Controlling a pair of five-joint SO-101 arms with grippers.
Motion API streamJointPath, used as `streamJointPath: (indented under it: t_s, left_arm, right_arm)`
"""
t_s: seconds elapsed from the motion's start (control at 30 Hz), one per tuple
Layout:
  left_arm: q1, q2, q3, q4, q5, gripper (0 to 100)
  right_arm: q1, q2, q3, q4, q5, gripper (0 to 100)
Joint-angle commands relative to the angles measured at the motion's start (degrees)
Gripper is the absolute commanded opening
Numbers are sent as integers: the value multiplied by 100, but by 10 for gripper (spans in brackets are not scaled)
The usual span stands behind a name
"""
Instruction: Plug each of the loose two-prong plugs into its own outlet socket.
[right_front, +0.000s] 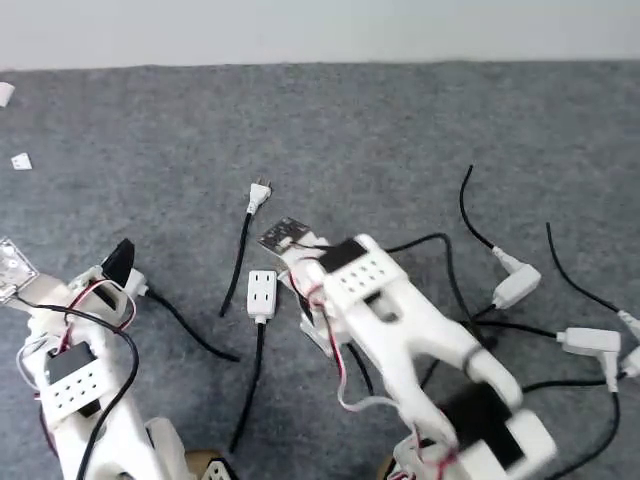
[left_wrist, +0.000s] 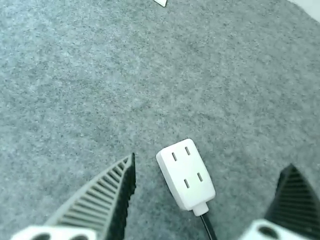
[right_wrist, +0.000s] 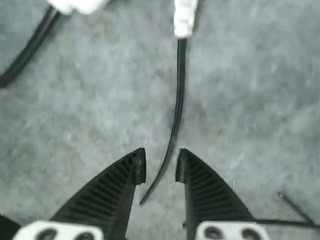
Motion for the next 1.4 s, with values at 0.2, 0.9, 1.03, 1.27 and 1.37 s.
streamJointPath:
  t_s: [0.2, 0.9, 1.03, 1.27, 1.37]
  left_arm:
    - [53, -97, -13, -141, 53, 412]
    - [202, -97, -4, -141, 44, 412]
    - [202, -97, -4, -141, 44, 412]
    - [193, -97, -4, -141, 44, 412]
    - [185, -97, -4, -141, 44, 412]
  right_arm:
    - [760, -1262, 1415, -488, 484, 137]
    - [488, -1059, 2022, -927, 844, 133]
    - [435, -1068, 2154, -1024, 853, 132]
    - [-110, -1059, 2470, -1103, 1407, 132]
    - [-127, -1059, 2497, -1103, 1486, 124]
